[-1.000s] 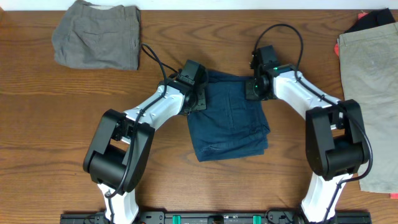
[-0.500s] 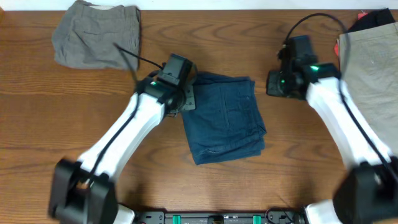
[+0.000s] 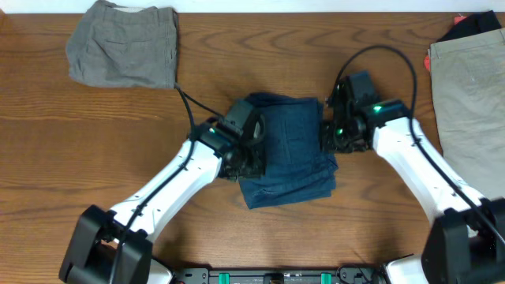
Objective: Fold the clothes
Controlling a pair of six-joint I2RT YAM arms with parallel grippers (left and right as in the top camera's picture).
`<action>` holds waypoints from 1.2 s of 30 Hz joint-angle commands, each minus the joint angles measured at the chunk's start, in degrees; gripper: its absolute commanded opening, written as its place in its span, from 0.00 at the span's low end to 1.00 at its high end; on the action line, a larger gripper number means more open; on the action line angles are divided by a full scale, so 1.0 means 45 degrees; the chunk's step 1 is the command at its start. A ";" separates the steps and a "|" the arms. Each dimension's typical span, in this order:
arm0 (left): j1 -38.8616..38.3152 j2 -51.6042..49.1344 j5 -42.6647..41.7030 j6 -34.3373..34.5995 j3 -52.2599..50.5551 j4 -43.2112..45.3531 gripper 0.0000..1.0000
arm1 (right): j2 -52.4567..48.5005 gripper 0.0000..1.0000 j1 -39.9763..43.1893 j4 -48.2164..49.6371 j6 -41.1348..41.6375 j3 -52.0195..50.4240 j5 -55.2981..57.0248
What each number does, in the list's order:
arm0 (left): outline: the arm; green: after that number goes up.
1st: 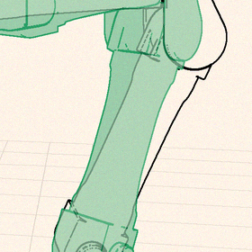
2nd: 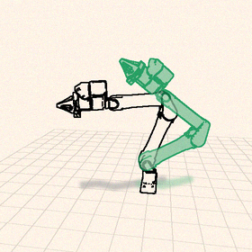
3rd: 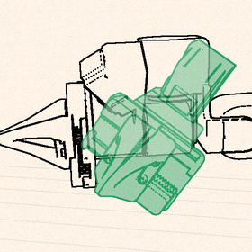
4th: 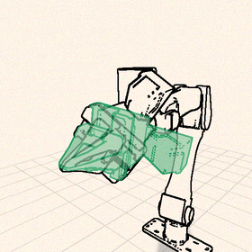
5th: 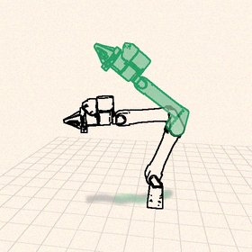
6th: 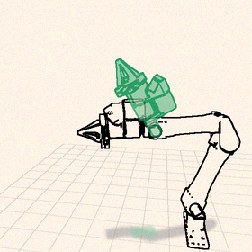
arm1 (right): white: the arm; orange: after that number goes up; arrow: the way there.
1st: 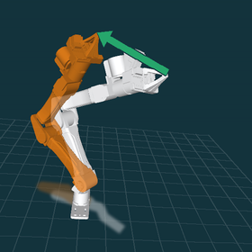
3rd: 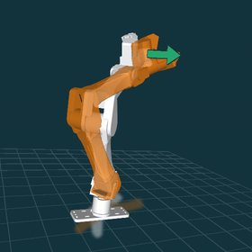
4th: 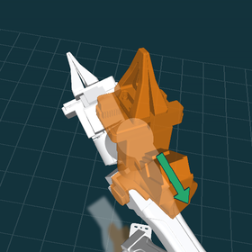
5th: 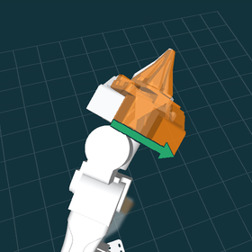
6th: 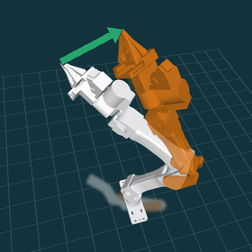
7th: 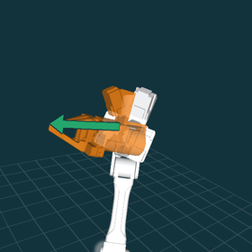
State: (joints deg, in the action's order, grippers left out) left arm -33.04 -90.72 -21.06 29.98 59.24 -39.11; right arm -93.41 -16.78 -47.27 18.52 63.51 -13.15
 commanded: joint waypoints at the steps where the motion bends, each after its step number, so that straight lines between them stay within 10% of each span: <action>1: -0.0160 -0.0228 -0.0189 0.0767 -0.0928 0.0816 0.22 | -0.0452 0.11 -0.0243 0.0529 0.0627 -0.0947 -0.0714; 21: 0.0899 0.0797 0.0505 0.0957 -0.2011 -0.0223 0.06 | -0.0593 0.01 0.0685 0.0049 0.1409 -0.1122 0.1069; 23: 0.0899 0.1447 0.0515 0.0656 -0.1792 -0.0248 0.17 | -0.0073 0.13 0.0908 -0.0238 0.1020 -0.0782 0.1069; 26: 0.1069 0.2268 0.0709 0.0631 -0.1700 -0.0068 0.61 | 0.0680 0.99 0.1341 -0.0403 0.0350 -0.0330 0.1073; 36: 0.2482 0.1020 -0.0758 -0.0627 -0.1715 0.0452 0.95 | 0.1375 0.99 0.4065 0.0471 0.0209 0.0053 0.1739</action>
State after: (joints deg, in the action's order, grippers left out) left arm -22.15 -82.83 -19.40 30.57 51.03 -37.80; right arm -87.39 -1.67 -45.45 20.38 63.22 -6.98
